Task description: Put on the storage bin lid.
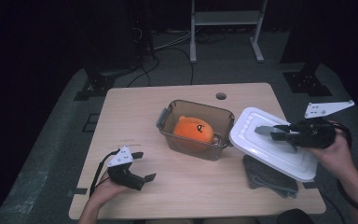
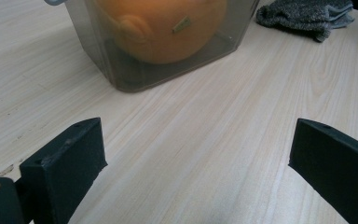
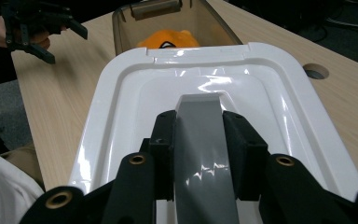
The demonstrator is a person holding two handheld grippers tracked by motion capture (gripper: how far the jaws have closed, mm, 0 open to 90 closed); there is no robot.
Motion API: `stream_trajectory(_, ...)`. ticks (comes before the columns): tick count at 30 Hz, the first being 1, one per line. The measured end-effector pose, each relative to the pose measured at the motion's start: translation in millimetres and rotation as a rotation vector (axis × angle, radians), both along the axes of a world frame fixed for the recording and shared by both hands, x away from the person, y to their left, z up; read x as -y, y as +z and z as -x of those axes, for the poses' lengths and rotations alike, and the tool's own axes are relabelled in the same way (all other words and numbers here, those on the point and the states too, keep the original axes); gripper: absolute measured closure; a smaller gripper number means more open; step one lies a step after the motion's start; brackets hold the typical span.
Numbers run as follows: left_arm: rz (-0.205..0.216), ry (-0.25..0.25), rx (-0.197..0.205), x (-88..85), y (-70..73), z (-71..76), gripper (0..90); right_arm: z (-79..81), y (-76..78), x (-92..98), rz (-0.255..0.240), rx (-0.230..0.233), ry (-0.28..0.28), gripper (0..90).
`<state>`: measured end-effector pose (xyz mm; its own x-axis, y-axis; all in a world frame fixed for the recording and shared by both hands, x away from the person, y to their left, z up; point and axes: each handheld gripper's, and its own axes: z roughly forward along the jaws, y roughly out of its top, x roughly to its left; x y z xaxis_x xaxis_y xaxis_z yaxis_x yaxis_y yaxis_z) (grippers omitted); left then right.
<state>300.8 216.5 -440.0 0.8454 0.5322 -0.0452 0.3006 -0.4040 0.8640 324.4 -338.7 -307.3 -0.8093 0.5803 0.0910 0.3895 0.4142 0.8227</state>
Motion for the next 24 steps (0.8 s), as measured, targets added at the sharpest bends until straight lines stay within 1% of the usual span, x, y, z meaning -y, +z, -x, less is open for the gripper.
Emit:
stream_trajectory(10, 0.001, 0.004, 0.001, -1.5, 0.2, -0.1, 2.7, -14.2, 9.4, -27.3, 0.01, 0.014, 0.056, 65.7)
stream_trajectory(11, 0.001, 0.004, 0.002, -1.5, 0.3, -0.1, 2.7, -16.9, 11.5, -32.8, 0.011, 0.012, 0.063, 65.6)
stream_trajectory(13, 0.0, 0.003, 0.002, -1.7, 0.6, -0.1, 2.7, -18.0, 12.2, -34.5, 0.012, 0.013, 0.067, 65.7)
stream_trajectory(24, 0.007, 0.006, 0.0, -2.8, 0.4, -0.3, 2.7, -32.4, 17.4, -58.7, 0.016, 0.01, 0.108, 65.7)
